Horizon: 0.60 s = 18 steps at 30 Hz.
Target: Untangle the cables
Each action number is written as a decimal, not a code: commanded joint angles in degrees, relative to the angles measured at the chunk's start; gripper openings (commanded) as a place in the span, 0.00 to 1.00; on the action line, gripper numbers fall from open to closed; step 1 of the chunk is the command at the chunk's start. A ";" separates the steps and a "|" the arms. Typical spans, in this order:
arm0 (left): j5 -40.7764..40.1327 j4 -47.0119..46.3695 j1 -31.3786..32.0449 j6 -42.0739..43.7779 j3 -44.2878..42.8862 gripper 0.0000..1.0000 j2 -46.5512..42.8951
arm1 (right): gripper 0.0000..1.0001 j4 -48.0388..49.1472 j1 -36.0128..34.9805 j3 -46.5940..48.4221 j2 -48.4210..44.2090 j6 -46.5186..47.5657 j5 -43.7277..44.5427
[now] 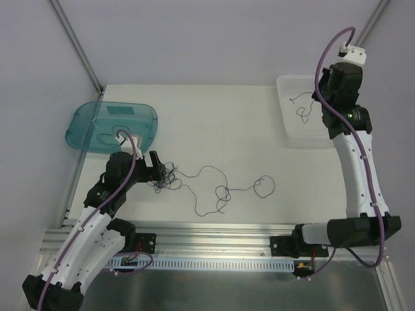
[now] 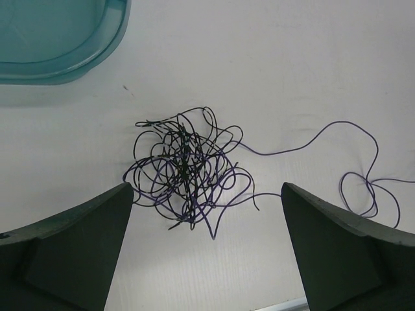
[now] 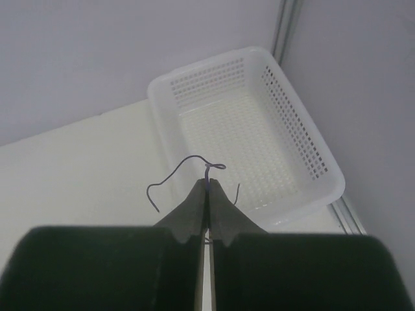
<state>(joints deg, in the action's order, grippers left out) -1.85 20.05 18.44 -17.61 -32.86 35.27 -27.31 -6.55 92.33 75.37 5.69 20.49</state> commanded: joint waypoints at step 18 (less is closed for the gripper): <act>1.58 0.69 0.37 -0.24 -2.65 0.99 6.83 | 0.84 6.74 9.72 4.54 23.96 -1.12 -8.27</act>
<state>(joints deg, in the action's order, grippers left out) -1.56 20.86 18.44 -17.58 -33.17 41.28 -23.31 5.02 99.35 106.59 5.10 15.09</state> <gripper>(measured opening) 0.992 0.823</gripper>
